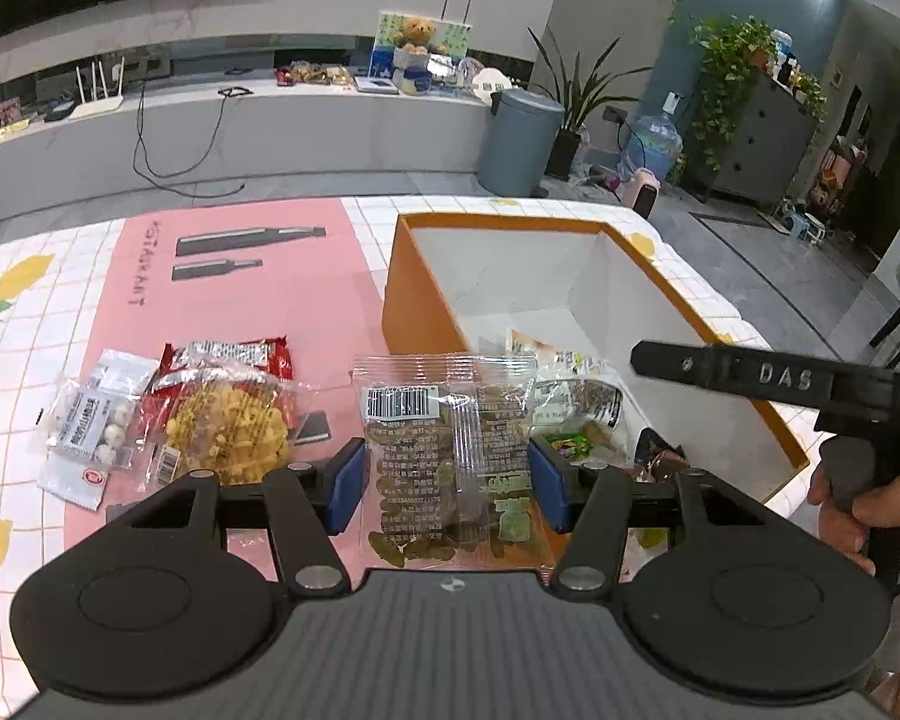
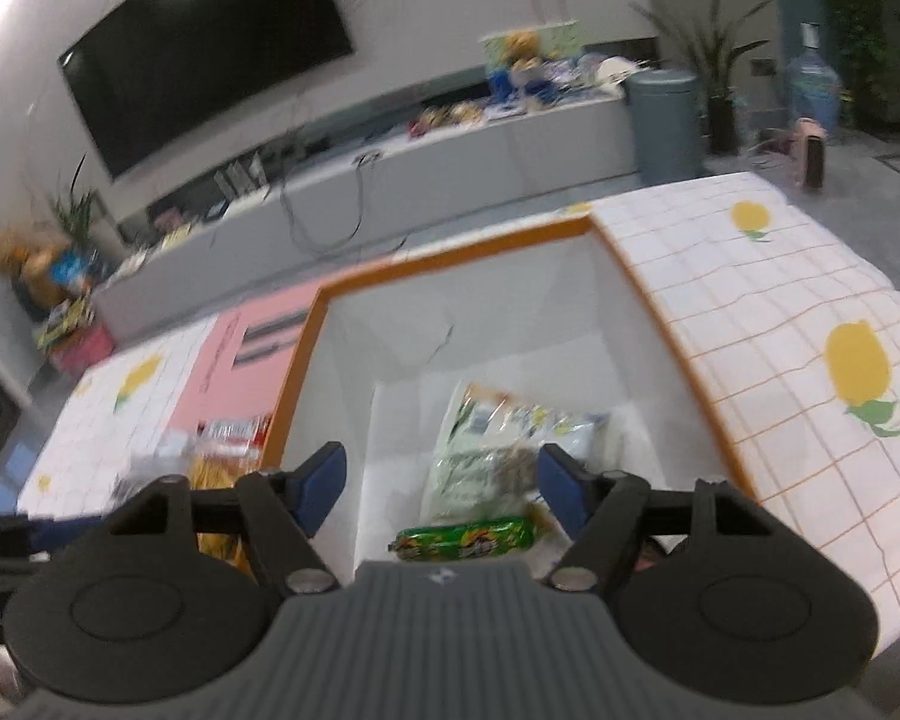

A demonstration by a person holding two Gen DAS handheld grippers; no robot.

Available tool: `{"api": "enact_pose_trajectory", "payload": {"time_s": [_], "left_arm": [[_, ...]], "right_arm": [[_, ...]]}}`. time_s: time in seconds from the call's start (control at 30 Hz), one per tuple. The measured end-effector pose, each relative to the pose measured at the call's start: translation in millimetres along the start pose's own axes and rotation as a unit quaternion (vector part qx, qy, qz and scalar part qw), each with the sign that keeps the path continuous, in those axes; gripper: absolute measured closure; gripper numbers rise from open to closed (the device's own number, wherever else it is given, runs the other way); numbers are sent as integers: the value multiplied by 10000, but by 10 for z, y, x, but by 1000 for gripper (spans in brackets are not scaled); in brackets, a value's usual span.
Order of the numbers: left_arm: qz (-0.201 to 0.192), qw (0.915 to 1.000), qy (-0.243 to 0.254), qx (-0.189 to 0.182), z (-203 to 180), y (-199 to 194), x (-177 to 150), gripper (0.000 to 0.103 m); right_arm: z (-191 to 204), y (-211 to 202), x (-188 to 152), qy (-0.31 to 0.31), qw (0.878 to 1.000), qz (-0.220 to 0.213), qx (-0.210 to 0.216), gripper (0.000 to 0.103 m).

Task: Organize snacks
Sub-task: 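Carry the seed pack over the orange box with the left gripper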

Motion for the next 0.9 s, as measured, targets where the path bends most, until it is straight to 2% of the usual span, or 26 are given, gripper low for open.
{"api": "enact_pose_trajectory", "payload": {"time_s": [0.13,0.33,0.57,0.7,0.9], "left_arm": [[98,9998,91,-116,-146,7,-31,38],[134,9995,194,-216,-431,104,-57,38],[342,9987,190,-315,-701,398,-146,39],[320,9985,173,-408,-771,541,-189,39],[396,9986,346,83,-805,842,-220,39]], "right_arm": [[-111,-136,48,299,9991,-313,-34,34],[-183,-216,76,416,9980,-477,-43,34],[-255,-318,116,666,9950,-741,93,35],[-311,-404,127,748,9930,-892,191,35],[-351,-418,116,940,9908,-938,269,35]]}}
Point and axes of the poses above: each gripper's, at about its wrist camera, not at the fingertips, and y roughly the way its jaws point, z to its left, x to its top, the point moved 4 cm from there along y, roughly the way its jaws point, and after that the axes turned 15 degrees about -y, right-handed, at the moved point
